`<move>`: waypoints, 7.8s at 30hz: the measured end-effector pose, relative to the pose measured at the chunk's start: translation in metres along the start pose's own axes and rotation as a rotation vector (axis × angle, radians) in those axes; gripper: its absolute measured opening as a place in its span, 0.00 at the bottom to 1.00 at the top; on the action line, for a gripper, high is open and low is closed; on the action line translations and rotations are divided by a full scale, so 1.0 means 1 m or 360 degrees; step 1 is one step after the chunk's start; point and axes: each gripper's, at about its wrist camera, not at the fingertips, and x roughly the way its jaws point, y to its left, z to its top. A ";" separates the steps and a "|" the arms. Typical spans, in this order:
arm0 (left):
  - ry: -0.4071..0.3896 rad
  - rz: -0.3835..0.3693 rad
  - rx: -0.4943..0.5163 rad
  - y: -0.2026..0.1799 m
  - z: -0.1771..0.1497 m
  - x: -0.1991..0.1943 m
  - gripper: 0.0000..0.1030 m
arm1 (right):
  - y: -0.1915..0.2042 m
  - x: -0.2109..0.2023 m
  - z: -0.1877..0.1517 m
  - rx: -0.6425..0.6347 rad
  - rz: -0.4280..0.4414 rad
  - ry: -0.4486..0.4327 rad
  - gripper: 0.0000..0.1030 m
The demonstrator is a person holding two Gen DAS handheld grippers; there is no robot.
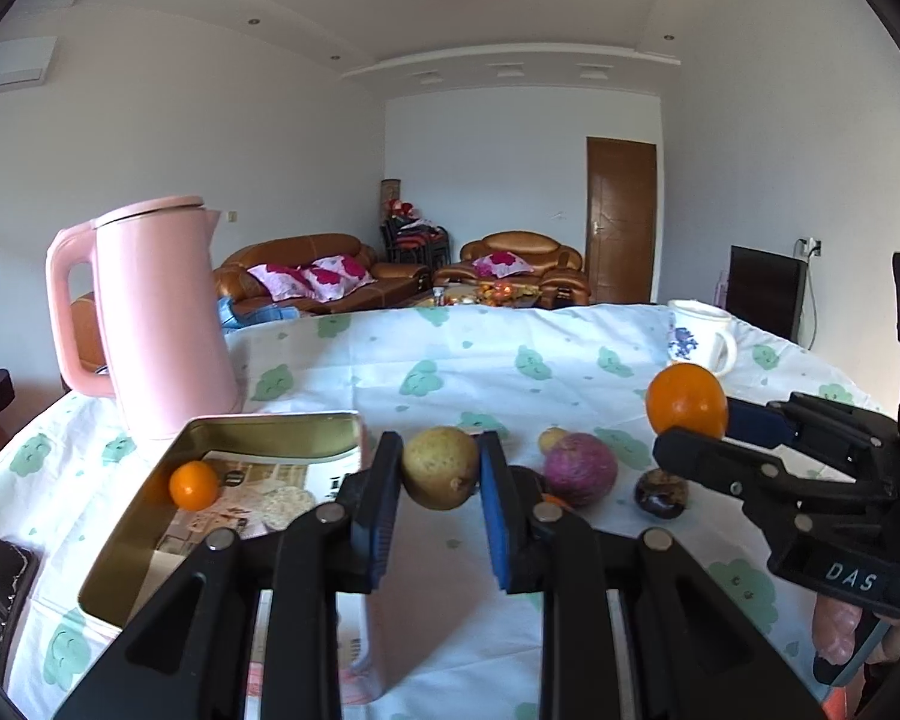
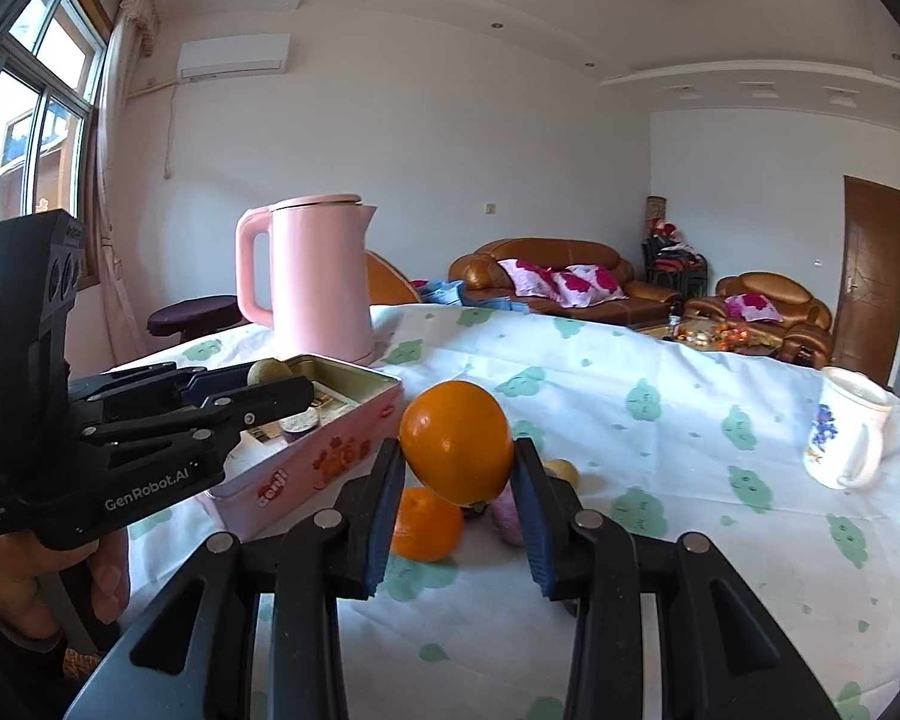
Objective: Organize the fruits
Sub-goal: 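Carry the pear and orange toward the tin box with both grippers, then hold the yellow pear and large orange above the open tin with both grippers, then open the left gripper to drop the pear while the right gripper releases the orange, then grasp a mandarin with the left gripper while the right grasps a brown mangosteen, then lift the mandarin with the left gripper while the right lifts the mangosteen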
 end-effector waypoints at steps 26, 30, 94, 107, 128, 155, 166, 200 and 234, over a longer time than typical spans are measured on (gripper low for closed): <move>0.0125 0.0209 -0.0137 0.089 0.007 0.006 0.26 | 0.053 0.051 0.055 -0.0197 0.0185 -0.0012 0.37; 0.0154 0.0226 -0.0152 0.102 0.007 0.009 0.26 | 0.065 0.063 0.060 -0.0212 0.0226 0.0000 0.37; 0.0508 0.0269 -0.0095 0.134 -0.015 0.051 0.26 | 0.135 0.145 0.019 -0.0279 0.0424 0.0520 0.37; 0.0391 0.0310 -0.0090 0.127 -0.012 0.034 0.67 | 0.131 0.144 0.020 -0.0261 0.0341 0.0501 0.60; 0.0337 -0.0120 -0.0031 0.008 0.011 0.049 0.87 | -0.044 0.056 0.002 0.0209 -0.0337 0.0485 0.60; 0.0772 -0.0314 0.0161 -0.048 -0.013 0.110 0.53 | -0.079 0.075 -0.034 0.0412 -0.0250 0.0804 0.46; 0.0756 -0.0354 0.0191 -0.052 -0.013 0.107 0.48 | -0.081 0.070 -0.032 0.0435 -0.0217 0.0761 0.45; 0.0466 -0.0347 0.0081 -0.034 0.001 0.078 0.48 | -0.065 0.040 -0.015 0.0316 -0.0115 0.0437 0.45; 0.0274 -0.0272 0.0066 -0.028 0.005 0.057 0.48 | -0.054 0.016 -0.009 0.0213 -0.0140 0.0235 0.45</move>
